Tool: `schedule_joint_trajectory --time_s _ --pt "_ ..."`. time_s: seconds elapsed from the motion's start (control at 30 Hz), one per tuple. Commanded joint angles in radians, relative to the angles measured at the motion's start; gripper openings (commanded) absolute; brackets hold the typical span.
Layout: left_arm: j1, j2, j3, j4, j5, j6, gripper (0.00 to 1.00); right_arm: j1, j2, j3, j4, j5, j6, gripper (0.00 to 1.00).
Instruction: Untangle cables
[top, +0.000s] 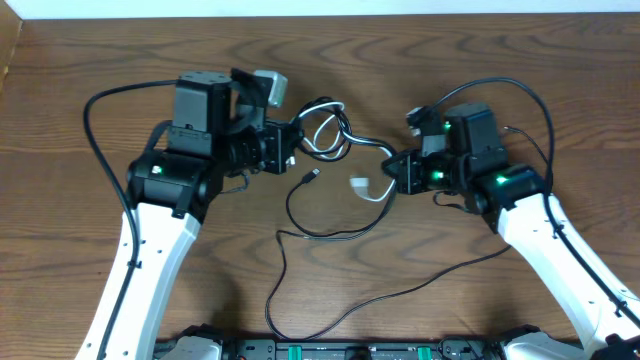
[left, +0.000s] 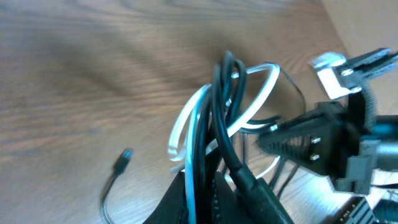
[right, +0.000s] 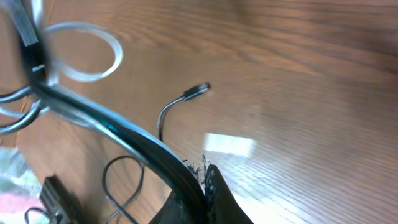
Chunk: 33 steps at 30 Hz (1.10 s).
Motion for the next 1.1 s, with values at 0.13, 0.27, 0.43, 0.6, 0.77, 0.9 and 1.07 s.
schedule_joint_trajectory --time_s 0.13,0.27,0.43,0.6,0.77,0.9,1.07 --pt "0.164 -0.005 0.011 -0.076 -0.037 0.051 0.07 -0.148 0.002 0.003 -0.066 0.062 -0.024 0.01" --pt "0.218 -0.005 0.011 -0.092 -0.037 0.059 0.08 -0.215 0.002 0.003 -0.097 0.062 -0.042 0.01" --pt "0.270 -0.005 0.011 -0.098 -0.037 0.059 0.08 -0.288 0.002 0.003 -0.115 0.061 -0.056 0.01" --pt "0.299 -0.005 0.011 -0.097 -0.040 0.059 0.08 -0.336 0.001 0.003 -0.113 0.055 -0.061 0.01" --pt "0.296 -0.005 0.011 -0.097 -0.031 0.058 0.08 -0.338 0.001 0.003 -0.084 -0.042 -0.132 0.01" --pt "0.296 -0.005 0.011 -0.092 0.059 0.076 0.08 -0.336 0.001 0.003 -0.051 -0.186 -0.229 0.11" --pt "0.296 -0.005 0.011 -0.092 0.259 0.227 0.08 -0.331 0.001 0.003 -0.008 -0.380 -0.368 0.78"
